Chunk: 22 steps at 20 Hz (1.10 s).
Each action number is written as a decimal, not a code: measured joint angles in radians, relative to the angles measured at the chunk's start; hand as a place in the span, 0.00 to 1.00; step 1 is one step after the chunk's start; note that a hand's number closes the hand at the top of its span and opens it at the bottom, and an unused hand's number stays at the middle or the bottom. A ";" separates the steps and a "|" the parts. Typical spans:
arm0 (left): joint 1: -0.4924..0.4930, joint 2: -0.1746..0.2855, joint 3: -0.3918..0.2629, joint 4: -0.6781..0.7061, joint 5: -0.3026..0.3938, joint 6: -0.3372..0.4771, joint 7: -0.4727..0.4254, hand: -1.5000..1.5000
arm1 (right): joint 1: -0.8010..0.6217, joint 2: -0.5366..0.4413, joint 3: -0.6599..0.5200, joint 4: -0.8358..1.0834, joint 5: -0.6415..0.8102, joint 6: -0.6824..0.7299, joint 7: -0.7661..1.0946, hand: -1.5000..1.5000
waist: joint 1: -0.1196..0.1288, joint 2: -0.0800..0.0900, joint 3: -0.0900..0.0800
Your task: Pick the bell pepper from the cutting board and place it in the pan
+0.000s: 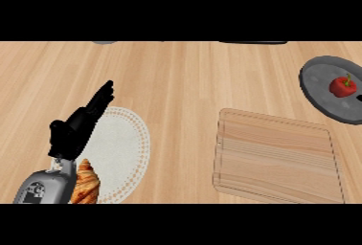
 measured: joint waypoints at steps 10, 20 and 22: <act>0.005 -0.006 0.004 -0.009 -0.017 0.008 0.018 0.50 | 0.147 0.012 -0.051 0.001 -0.067 0.157 -0.269 0.00 | -0.014 -0.012 -0.004; 0.024 -0.002 0.029 -0.015 -0.018 -0.011 0.012 0.50 | 0.261 0.057 -0.047 0.002 -0.110 0.231 -0.407 0.00 | -0.029 -0.020 -0.006; 0.026 -0.002 0.039 -0.004 -0.012 -0.021 -0.002 0.50 | 0.272 0.080 -0.040 -0.001 -0.115 0.218 -0.426 0.00 | -0.030 -0.020 -0.006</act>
